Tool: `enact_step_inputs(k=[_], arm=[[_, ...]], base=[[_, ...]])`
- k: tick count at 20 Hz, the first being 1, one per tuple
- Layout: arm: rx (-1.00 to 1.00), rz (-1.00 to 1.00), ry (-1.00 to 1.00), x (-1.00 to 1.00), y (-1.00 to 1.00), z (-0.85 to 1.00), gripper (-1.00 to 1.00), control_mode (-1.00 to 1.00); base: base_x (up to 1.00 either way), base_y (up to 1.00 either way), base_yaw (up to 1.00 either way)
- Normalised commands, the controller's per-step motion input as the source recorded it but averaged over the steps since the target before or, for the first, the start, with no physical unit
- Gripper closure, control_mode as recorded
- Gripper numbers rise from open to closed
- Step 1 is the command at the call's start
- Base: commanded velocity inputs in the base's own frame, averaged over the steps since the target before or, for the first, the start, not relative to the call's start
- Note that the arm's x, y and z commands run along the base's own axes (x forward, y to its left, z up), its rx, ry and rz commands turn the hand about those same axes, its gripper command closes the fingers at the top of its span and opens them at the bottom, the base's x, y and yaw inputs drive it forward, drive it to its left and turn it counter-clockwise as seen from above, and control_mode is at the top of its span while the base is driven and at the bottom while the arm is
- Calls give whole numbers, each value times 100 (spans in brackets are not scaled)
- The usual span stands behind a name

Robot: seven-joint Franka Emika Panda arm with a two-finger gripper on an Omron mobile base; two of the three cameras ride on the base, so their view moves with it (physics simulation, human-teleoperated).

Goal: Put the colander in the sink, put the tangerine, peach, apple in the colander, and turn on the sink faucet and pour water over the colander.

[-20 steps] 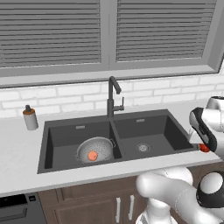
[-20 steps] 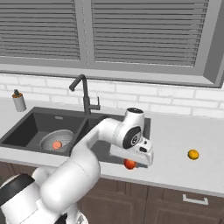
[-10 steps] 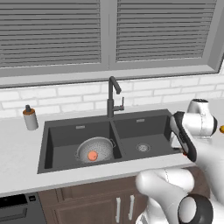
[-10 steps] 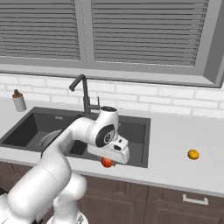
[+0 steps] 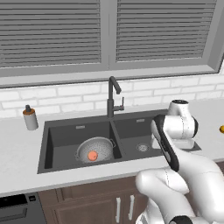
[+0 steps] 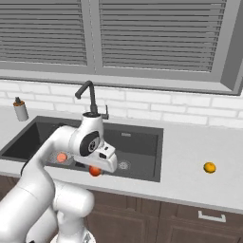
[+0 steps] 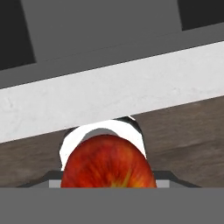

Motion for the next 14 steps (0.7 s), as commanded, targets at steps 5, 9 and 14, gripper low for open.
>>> enact_step_inputs(k=[5,9,14], arm=[[0,0,0,22,60,22,100,-100],[0,0,0,20,73,15,100,-100],[0,0,3,9,78,9,100,-100]], base=[[0,0,0],[0,0,0],[0,0,0]])
